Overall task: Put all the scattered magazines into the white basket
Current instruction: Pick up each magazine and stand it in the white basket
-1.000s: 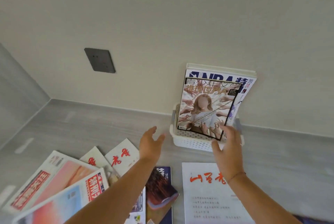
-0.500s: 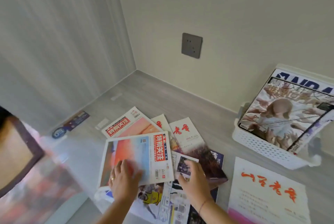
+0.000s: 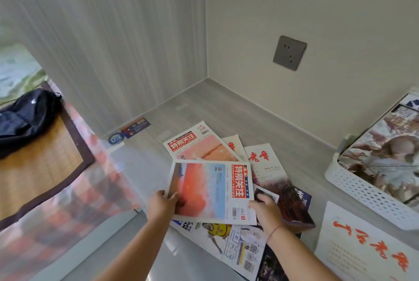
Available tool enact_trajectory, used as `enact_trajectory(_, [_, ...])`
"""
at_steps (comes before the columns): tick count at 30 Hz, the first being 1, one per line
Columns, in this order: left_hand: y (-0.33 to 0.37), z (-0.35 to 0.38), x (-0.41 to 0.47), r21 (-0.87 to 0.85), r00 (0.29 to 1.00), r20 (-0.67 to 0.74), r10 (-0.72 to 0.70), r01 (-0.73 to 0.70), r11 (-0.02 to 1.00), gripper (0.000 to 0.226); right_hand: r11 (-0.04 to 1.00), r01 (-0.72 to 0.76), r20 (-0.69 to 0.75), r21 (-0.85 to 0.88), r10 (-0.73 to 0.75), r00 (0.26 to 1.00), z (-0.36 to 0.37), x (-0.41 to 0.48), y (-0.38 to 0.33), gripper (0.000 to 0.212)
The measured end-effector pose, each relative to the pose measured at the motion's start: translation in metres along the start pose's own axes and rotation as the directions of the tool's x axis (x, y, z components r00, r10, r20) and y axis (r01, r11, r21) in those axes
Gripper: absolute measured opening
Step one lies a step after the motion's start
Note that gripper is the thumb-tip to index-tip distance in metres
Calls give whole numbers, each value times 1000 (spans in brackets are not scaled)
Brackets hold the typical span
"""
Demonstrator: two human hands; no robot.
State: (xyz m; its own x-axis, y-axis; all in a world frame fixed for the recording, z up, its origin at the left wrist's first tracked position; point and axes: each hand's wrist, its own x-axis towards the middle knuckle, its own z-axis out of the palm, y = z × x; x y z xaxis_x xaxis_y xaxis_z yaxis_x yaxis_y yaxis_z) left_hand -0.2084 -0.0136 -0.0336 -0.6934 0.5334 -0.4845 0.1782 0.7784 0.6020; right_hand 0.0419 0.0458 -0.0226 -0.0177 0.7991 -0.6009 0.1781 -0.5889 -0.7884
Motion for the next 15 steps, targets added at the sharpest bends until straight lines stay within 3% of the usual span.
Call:
enact_trajectory(5, [13,12,-11,-158,989,137,60,-38,987,26,998,1,12,63,-2,1000,-18,-5,3,19])
enact_trajectory(8, [20,27,-25,-152,979,192,69,-40,988,28,988,16,-2,151,-16,1000,-31,-8,3,26])
enact_trajectory(12, [34,34,-37,-45,984,147,99,-93,995,62,977,81,10,198,-85,996,-63,-10,-10,28])
enact_trajectory(15, [53,33,-34,87,942,134,307,-320,944,78,983,113,76,145,-125,989,-90,-11,-27,26])
